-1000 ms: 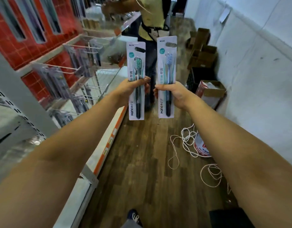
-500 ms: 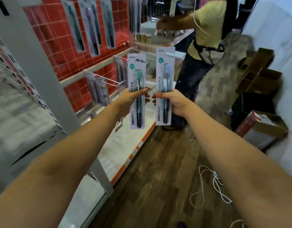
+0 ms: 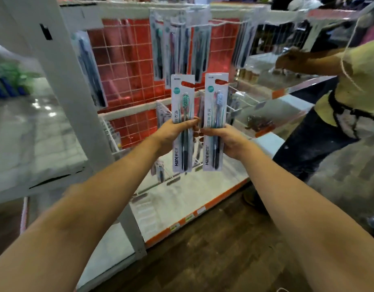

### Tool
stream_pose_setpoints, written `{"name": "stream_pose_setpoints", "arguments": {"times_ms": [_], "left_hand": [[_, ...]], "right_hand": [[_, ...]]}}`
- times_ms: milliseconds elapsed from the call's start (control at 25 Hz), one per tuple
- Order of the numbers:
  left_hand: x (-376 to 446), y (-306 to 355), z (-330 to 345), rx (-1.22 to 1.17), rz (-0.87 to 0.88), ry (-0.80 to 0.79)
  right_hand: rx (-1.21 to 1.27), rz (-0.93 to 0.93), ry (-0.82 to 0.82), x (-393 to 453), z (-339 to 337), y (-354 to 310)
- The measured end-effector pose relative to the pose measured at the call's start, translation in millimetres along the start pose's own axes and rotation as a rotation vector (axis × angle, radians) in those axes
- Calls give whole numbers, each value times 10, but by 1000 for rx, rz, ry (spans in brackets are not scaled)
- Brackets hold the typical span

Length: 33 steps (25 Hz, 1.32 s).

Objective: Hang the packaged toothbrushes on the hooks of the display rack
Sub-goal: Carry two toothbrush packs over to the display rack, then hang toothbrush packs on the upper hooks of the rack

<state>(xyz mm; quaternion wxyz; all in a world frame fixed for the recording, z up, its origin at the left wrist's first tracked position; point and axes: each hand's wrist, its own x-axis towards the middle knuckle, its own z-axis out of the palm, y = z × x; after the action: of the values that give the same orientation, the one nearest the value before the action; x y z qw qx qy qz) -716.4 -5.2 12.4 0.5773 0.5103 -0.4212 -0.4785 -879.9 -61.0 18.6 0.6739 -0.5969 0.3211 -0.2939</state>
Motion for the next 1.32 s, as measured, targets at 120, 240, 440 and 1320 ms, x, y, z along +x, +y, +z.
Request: {"name": "stream_pose_setpoints", "arguments": {"times_ms": [120,240,440,1320], "left_hand": [[4,37,96,-28,-27,60],[8,68,134,-15,-14,156],[120,90,65,-39,-34,268],[555,340,-650,0,89,592]], "right_hand": [[13,20,-74,199,-193,-22],[-21,33,-163,395,-296,-20],[-15,66,-261,735,-275,-39],[-79,34,-657,2223,346,-357]]}}
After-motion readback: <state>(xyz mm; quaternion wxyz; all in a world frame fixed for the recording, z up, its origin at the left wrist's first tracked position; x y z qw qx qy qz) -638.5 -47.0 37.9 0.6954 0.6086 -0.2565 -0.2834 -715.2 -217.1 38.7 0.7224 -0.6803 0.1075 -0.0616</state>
